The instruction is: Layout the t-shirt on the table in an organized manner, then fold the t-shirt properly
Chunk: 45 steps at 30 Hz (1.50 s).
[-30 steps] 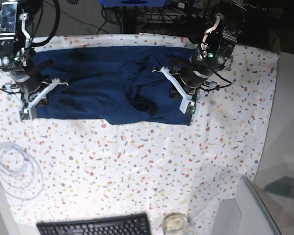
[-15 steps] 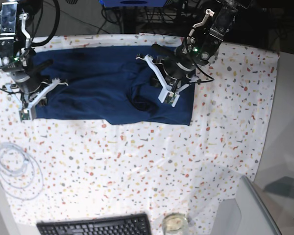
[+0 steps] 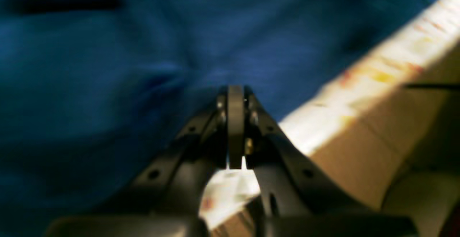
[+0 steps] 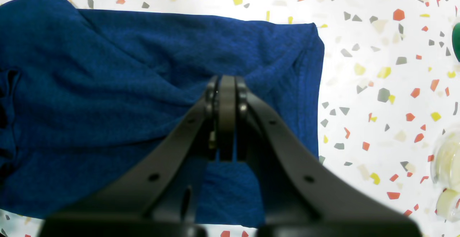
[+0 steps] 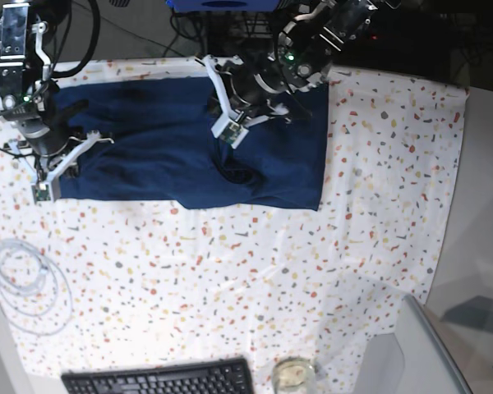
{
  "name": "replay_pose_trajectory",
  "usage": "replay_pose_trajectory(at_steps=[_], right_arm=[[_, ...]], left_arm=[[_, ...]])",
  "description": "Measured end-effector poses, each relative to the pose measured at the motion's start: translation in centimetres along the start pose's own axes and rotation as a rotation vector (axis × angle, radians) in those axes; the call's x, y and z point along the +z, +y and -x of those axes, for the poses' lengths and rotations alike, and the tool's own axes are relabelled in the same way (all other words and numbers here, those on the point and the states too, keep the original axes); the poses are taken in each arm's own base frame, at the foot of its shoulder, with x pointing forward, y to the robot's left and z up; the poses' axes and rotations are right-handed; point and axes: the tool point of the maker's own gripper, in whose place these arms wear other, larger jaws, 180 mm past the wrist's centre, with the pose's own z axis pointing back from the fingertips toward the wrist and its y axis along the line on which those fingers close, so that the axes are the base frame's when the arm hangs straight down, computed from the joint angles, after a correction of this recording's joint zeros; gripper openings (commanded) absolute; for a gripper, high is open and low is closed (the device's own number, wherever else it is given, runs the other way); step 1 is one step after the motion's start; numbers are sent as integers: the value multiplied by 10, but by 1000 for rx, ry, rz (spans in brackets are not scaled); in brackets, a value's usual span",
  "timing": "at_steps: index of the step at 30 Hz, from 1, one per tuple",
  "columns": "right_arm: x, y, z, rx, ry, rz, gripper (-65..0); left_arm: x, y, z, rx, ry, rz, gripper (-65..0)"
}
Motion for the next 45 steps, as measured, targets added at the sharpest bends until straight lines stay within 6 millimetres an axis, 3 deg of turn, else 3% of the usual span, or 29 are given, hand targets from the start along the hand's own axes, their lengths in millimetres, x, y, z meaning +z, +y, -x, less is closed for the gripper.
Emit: replay_pose_trajectory(at_steps=[6,9,11,16,19,22,28,32,38,42,45], right_arm=[[0,0,0,0,0,0,-650],[0,0,0,-1,0,-1,-650],[0,0,0,0,1,0,-650],[0,0,0,1,0,0,-650],[0,1,0,-2,0,-1,-650],[0,0,0,0,0,1,-650],[0,1,-1,-2,-2,-1,-650],[0,0,0,0,0,0,-650],[0,0,-1,-1,-1,1,-650],[-1,-1,-8,-1,-16,2,-650],[-1,0,-7,-1,-14,1,-650]], left_arm=[[19,0,-36,-28,-105,-1,-650],[27,6,-41,-49,-126,-12,-650],[29,22,-43,-19,-131,-49,-650],[42,90,-37,83,-135,-225,-650],[43,106,-30,104,-121,-262,-650],[34,103,-19,121,-90,-246,-650],[4,61,4,66,8,-136,-650],[-2,34,8,32,25,-74,-650],[-4,14,7,-10,27,-27,-650],[1,22,-3,10,-1,-45,-650],[16,56,-32,53,-91,-124,-650]])
